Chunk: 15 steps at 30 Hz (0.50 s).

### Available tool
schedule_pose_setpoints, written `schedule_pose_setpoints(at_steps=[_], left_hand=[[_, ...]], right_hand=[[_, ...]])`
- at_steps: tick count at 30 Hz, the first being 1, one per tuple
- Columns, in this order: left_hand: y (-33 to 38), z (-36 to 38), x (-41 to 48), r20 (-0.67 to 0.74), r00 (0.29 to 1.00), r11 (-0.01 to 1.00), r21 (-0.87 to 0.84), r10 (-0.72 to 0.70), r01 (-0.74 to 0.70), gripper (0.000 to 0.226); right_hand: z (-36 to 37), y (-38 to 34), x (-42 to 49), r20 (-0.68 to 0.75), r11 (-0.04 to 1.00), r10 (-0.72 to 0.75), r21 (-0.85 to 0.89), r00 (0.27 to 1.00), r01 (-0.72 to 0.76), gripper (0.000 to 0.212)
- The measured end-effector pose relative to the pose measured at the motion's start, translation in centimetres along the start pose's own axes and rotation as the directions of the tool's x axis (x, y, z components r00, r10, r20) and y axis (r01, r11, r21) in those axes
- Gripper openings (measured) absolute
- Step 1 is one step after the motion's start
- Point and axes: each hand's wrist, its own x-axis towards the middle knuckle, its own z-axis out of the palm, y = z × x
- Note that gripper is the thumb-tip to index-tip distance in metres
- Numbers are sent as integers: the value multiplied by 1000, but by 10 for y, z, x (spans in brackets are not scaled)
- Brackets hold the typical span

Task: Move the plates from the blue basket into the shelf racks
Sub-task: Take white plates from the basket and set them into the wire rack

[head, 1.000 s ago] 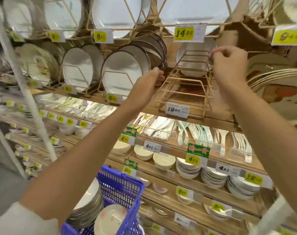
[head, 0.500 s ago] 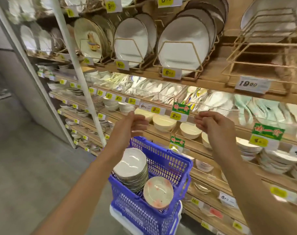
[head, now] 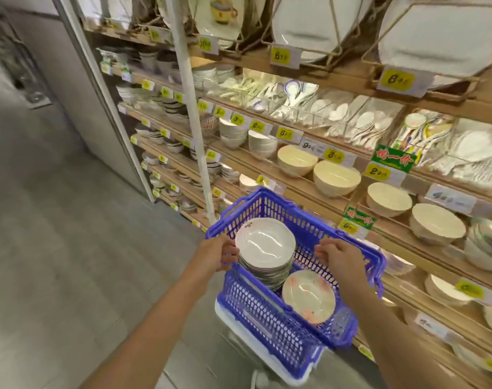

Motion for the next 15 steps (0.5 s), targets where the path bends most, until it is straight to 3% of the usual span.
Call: schedule_pose_setpoints(at_steps=[8,15], left_hand=[[-12,-3,69,-50,983,980,79,-179,182,20],[3,6,148,-83,981,938,288,-177,193,17]], right_hand=[[60,34,75,43,975,116,-197,992,-106,19],[86,63,137,-67,861,238,-448,969,-242,21]])
